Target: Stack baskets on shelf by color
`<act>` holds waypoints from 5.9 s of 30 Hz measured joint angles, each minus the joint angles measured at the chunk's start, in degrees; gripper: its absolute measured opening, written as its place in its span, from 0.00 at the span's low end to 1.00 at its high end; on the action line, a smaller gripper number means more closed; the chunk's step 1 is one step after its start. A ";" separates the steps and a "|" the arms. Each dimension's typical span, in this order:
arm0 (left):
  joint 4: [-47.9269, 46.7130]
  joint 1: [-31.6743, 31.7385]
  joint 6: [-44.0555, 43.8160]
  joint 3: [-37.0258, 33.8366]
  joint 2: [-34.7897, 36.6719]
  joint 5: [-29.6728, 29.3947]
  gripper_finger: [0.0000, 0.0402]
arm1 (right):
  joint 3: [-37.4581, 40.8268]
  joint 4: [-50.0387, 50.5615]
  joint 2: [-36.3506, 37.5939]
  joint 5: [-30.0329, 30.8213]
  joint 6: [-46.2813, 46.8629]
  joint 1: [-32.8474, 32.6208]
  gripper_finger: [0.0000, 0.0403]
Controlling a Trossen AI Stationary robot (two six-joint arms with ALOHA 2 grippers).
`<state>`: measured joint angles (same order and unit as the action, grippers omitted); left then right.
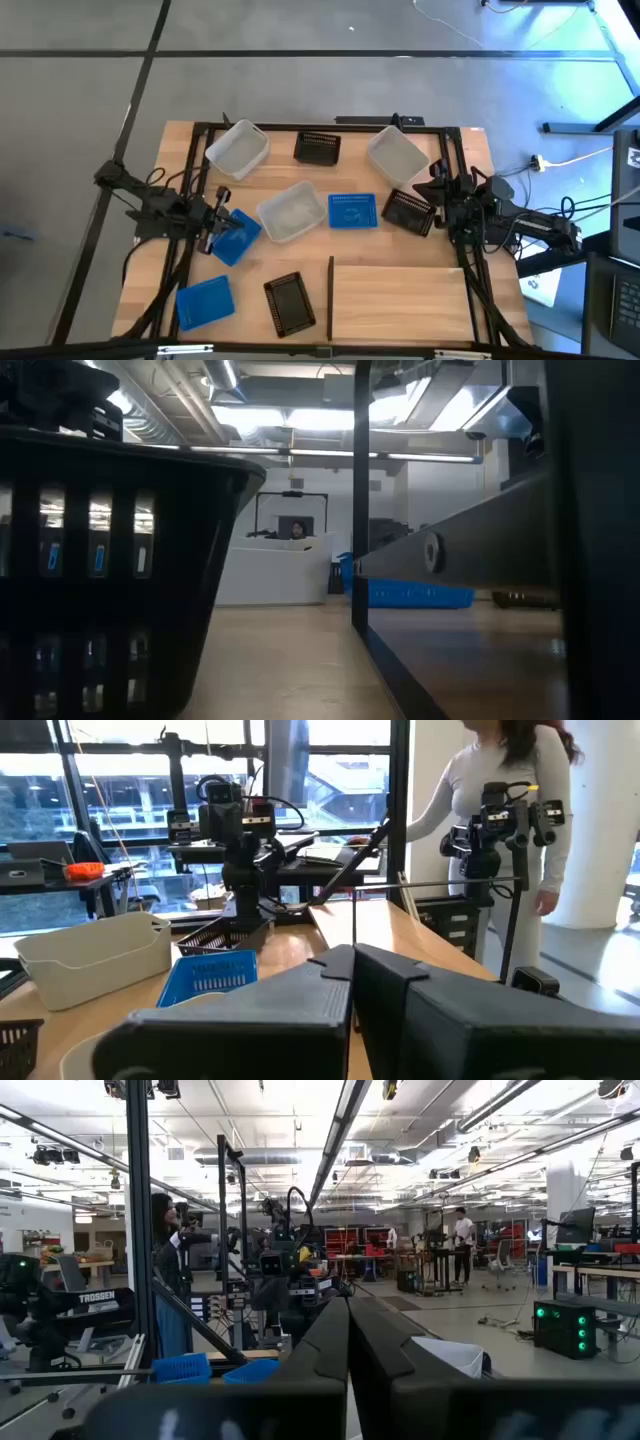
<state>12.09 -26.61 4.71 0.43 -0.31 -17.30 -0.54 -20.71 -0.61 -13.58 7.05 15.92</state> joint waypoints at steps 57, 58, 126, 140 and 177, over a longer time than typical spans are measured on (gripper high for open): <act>-0.01 0.00 0.00 0.00 0.01 0.02 0.00 | -1.23 -1.75 -0.06 2.05 1.71 -0.02 0.00; -0.01 0.00 0.00 0.00 -0.01 0.02 0.00 | -2.23 -1.66 -0.06 3.74 1.70 -0.02 0.00; -0.01 0.00 0.00 0.01 -0.01 0.01 0.00 | -73.98 107.54 -78.27 9.99 -37.03 11.50 0.33; -0.01 0.00 0.00 0.02 0.01 0.02 0.00 | -55.14 84.00 -78.31 20.48 -52.66 12.13 0.33; -0.01 0.00 0.00 0.02 -0.01 0.01 0.00 | -44.85 70.94 -78.51 24.28 -44.15 15.58 0.01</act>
<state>12.08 -26.61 4.71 0.44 -0.31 -17.29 -45.38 50.23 -79.11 10.70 -37.11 31.50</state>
